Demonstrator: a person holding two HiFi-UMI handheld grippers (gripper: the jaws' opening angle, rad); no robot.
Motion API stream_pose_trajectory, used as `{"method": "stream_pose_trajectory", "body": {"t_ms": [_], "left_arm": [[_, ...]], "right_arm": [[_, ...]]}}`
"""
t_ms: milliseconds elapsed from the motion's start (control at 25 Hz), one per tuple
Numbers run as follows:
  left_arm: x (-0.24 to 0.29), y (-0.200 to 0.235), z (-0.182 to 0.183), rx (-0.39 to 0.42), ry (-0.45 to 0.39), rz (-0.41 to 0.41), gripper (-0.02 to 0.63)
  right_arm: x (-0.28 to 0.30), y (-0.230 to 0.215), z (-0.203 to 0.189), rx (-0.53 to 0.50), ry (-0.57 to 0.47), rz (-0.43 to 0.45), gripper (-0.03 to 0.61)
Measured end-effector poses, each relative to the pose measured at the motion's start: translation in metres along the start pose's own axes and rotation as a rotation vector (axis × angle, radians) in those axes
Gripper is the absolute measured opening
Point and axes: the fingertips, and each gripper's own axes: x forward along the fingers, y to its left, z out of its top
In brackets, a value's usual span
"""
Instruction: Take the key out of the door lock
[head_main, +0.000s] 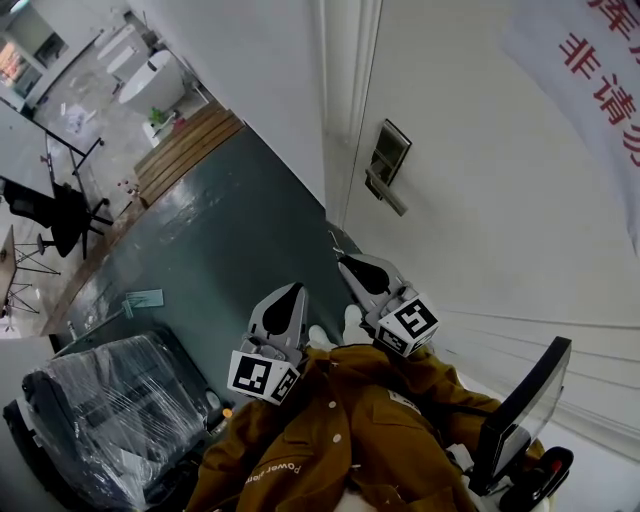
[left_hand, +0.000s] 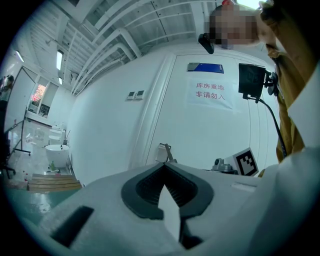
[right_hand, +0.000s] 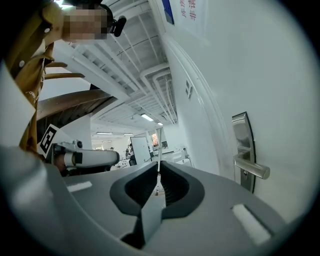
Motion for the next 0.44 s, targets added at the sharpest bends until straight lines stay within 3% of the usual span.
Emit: {"method": "stream_pose_trajectory", "body": {"t_ms": [440], "left_arm": [[0.001, -0.001, 0.003, 0.004, -0.003, 0.003, -0.003]], "right_arm": [[-0.006, 0.0, 0.02, -0.048, -0.026, -0.024, 0.025]]}}
